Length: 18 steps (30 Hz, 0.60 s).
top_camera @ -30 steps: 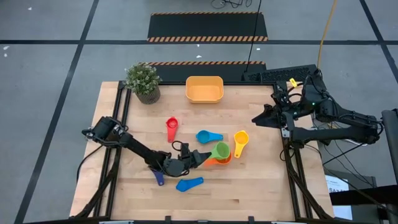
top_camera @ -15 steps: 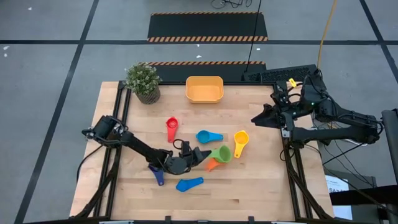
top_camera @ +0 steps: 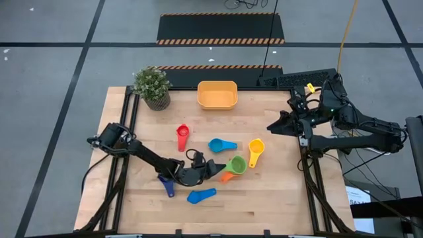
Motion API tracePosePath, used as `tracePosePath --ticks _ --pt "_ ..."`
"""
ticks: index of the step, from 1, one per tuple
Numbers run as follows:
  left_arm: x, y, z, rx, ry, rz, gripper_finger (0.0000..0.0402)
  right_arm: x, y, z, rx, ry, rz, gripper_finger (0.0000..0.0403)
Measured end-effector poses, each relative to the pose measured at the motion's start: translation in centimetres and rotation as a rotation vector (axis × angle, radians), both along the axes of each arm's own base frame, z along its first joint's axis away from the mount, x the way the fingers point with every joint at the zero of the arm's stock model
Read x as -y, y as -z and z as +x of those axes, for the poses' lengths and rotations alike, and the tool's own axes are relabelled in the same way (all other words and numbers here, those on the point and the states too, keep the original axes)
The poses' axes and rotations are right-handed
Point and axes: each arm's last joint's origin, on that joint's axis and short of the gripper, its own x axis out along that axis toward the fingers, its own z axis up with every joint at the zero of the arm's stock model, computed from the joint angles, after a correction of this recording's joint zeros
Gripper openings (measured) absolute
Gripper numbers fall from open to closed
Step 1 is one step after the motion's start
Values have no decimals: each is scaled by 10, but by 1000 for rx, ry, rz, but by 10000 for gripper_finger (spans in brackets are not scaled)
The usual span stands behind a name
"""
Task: Nest measuring cups in basket
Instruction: Stack the green measuring cup on top of the orange measuring cup
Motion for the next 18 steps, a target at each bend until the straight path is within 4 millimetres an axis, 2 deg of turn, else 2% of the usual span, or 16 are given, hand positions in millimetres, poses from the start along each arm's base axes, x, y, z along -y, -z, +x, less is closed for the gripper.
tracePosePath --ticks 9,13,18 --pt "25 12 -14 -144 206 -23 257 0 0 0 -3 1 8 180" --pt "39 18 -24 -209 248 -41 282 0 2 0 -27 20 20 180" --pt "51 18 -30 -210 278 -54 297 1 7 -1 -80 33 33 180"
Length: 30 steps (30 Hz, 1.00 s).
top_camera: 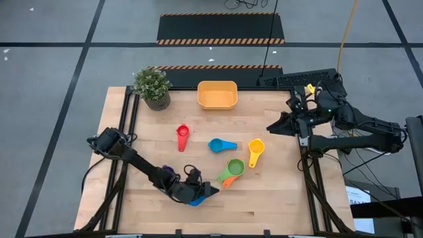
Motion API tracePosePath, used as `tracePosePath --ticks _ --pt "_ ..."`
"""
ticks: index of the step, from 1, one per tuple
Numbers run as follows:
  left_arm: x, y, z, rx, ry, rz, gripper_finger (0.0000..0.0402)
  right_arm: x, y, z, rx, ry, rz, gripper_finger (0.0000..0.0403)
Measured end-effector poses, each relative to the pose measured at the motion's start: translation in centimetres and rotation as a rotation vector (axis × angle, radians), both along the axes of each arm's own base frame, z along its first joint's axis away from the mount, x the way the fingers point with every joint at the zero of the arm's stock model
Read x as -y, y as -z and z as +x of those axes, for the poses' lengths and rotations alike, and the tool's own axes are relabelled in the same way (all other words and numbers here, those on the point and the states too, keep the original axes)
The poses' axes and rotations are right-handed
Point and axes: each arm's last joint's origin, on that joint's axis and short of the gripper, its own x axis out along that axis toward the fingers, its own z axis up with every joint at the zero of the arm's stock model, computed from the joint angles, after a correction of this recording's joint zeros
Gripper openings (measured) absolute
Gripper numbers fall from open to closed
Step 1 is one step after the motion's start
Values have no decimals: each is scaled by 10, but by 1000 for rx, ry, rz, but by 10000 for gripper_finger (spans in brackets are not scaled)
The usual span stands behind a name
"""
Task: Nest measuring cups in basket
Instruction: Stack the green measuring cup on top of the orange measuring cup
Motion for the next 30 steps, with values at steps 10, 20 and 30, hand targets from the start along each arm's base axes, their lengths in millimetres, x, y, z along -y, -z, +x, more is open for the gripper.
tracePosePath --ticks 10,20,30 --pt "11 -62 41 -92 210 451 327 1 2 1 -22 26 -9 180" --pt "-25 -99 64 -332 281 749 383 1 3 3 -25 23 -23 180" --pt "-40 -103 76 -291 388 933 400 1 3 3 -21 20 -25 180"
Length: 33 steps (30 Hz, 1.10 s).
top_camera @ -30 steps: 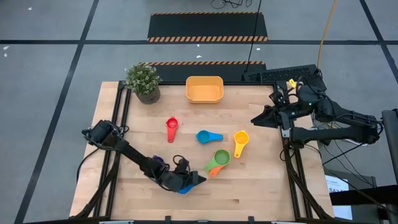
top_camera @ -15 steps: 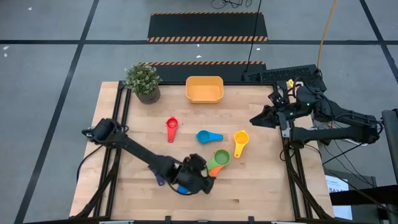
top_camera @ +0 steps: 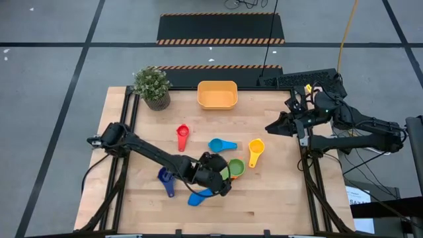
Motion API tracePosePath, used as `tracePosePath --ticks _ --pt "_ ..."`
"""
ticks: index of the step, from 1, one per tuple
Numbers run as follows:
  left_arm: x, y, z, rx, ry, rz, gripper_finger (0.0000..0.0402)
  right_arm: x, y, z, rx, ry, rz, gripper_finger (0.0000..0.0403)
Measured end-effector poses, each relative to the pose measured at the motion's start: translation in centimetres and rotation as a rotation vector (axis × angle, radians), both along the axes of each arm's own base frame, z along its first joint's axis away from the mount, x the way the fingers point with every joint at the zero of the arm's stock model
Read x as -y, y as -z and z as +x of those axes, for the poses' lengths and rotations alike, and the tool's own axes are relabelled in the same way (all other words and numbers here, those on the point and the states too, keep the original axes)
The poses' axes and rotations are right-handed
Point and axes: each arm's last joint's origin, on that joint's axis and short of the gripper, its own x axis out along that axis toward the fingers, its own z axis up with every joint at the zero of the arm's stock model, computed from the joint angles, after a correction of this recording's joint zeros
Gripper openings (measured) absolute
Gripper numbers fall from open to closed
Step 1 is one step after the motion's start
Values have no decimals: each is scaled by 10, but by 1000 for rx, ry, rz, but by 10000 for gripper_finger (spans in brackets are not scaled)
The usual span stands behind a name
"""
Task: Nest measuring cups in basket
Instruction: Stack the green measuring cup on top of the orange measuring cup
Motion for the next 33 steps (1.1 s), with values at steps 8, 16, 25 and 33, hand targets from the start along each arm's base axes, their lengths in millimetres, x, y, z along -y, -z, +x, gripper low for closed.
tracePosePath --ticks 8,16,25,33 --pt "11 41 7 -121 67 -85 400 0 0 0 5 -4 -21 180" --pt "20 53 8 -112 31 -102 400 0 0 0 5 -8 -22 180" --pt "15 56 12 -119 -7 -119 400 0 0 0 9 -11 -38 180" --pt "11 35 17 -149 9 -43 400 0 0 0 9 -11 -39 180"
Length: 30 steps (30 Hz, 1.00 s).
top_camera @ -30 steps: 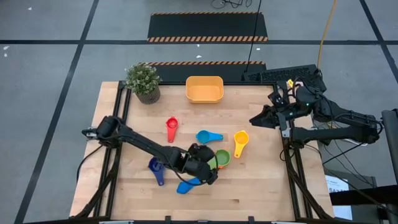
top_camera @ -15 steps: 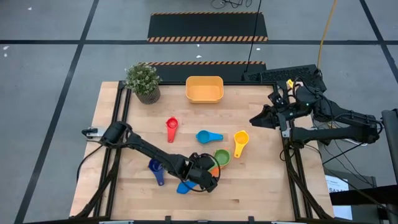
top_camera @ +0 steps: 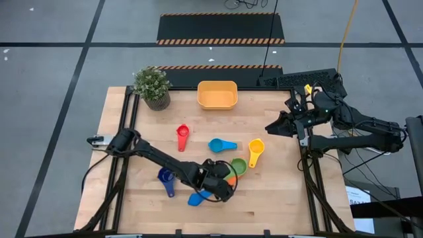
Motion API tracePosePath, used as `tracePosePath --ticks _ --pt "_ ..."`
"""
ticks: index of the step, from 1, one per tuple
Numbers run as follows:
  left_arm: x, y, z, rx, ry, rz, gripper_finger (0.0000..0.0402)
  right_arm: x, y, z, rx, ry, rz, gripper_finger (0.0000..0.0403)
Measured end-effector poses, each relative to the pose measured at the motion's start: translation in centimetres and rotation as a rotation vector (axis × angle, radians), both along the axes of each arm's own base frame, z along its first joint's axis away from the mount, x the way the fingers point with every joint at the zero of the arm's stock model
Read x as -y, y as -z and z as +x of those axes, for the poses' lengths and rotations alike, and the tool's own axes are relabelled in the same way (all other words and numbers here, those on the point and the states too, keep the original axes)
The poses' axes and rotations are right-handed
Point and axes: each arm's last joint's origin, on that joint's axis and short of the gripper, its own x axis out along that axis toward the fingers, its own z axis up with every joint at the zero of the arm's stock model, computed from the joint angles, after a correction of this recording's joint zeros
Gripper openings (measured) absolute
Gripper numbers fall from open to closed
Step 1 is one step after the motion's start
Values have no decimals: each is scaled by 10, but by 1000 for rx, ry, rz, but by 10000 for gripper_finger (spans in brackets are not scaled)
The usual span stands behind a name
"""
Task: Nest measuring cups in basket
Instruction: Stack the green measuring cup on top of the orange measuring cup
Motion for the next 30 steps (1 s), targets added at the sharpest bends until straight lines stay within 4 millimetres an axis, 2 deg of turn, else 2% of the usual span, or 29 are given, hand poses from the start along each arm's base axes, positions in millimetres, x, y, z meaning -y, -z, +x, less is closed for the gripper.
tracePosePath --ticks 5,14,24,30 --pt "-9 0 3 -2 -23 -4 400 0 0 0 1 -1 -6 180" --pt "-19 12 13 -16 -38 -64 400 0 0 0 1 -1 -6 180" --pt "-11 45 21 -45 -66 -161 400 0 0 0 2 -2 -6 180" --pt "-8 46 19 -35 -104 -168 400 0 0 0 3 -10 -5 180"
